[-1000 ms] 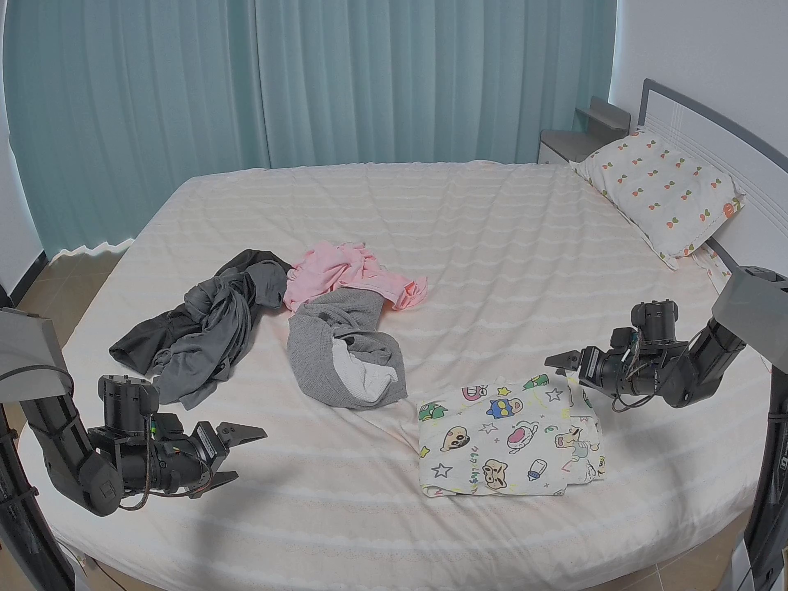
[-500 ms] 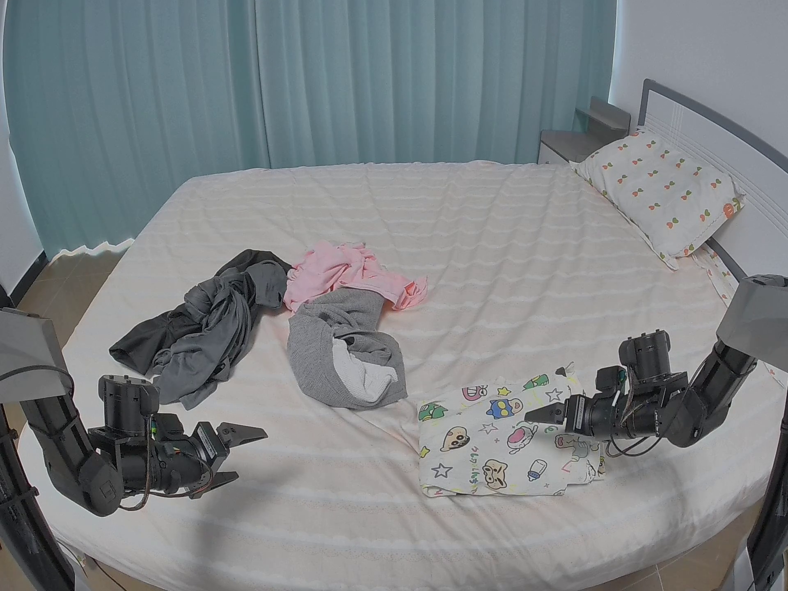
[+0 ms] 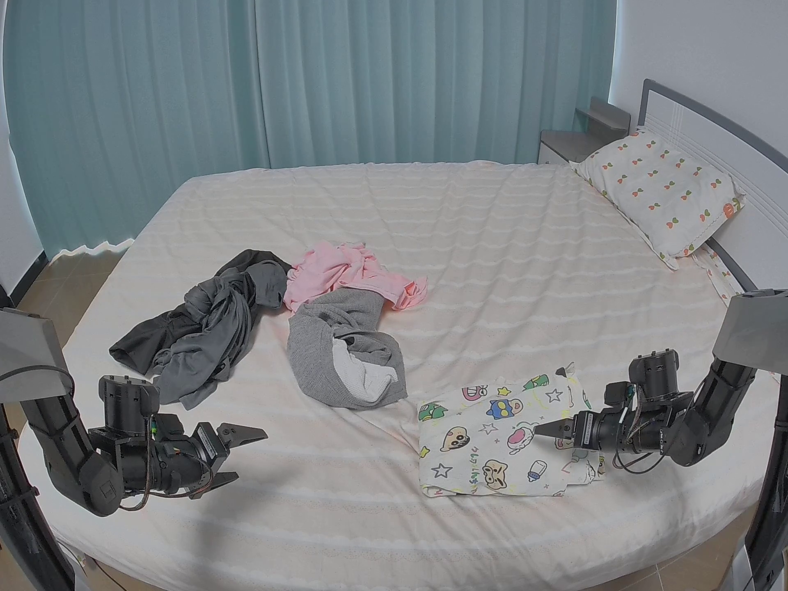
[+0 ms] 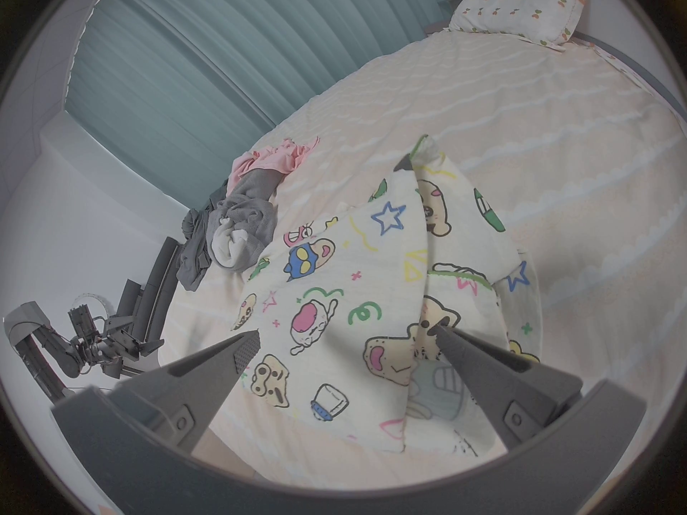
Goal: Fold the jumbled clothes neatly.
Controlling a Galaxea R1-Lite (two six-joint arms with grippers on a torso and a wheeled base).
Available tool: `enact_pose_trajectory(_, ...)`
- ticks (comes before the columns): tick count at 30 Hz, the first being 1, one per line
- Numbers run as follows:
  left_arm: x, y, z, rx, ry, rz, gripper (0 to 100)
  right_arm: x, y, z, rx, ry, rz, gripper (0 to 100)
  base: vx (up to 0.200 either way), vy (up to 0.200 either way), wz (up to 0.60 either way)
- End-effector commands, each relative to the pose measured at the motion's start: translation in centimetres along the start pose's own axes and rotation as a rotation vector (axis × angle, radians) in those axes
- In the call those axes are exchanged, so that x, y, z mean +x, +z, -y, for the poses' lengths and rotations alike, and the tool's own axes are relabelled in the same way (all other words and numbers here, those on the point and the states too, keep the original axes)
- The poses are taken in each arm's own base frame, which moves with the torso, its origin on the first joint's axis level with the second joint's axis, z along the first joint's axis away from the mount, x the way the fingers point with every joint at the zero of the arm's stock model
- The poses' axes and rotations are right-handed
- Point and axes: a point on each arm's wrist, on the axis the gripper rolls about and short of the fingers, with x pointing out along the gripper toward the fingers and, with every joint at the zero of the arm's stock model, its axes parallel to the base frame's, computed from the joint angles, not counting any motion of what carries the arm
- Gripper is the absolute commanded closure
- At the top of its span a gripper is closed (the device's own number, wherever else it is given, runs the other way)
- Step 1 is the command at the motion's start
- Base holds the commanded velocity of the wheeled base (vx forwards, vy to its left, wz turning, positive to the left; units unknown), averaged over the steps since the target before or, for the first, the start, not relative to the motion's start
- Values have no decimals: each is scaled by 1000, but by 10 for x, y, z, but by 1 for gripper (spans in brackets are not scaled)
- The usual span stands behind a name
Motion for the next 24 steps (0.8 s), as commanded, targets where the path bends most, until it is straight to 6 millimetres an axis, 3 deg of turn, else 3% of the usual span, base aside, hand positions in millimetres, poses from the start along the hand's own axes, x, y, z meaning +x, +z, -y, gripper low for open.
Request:
enact_pose_trajectory(1,0,0,0,0,1,-1,0,26,-6,6,-9,0,-30,0,0,0,0)
enact_pose_trajectory(6,0,0,0,0,1,-1,0,44,-3,2,-31,18,-30,0,0,0,0)
enact_pose_trajectory(7,0,0,0,0,1,-1,0,45,-3,2,-32,19,-29,100,0,0,0)
enact_pose_trajectory(10,0,0,0,0,1,-1,0,46,-2,2,-32,19,-25,100,0,0,0)
enact_pose_trajectory(16,1,0,0,0,0,-1,0,22,-4,20,14,-28,-23,100,0,0,0)
enact_pose_trajectory(19,0,0,0,0,1,-1,0,8,-4,39,4,-65,-16,100,0,0,0)
enact_pose_trajectory(24,1,0,0,-1,4,4,0,-7,-6,49,-25,-83,-15,100,0,0,0)
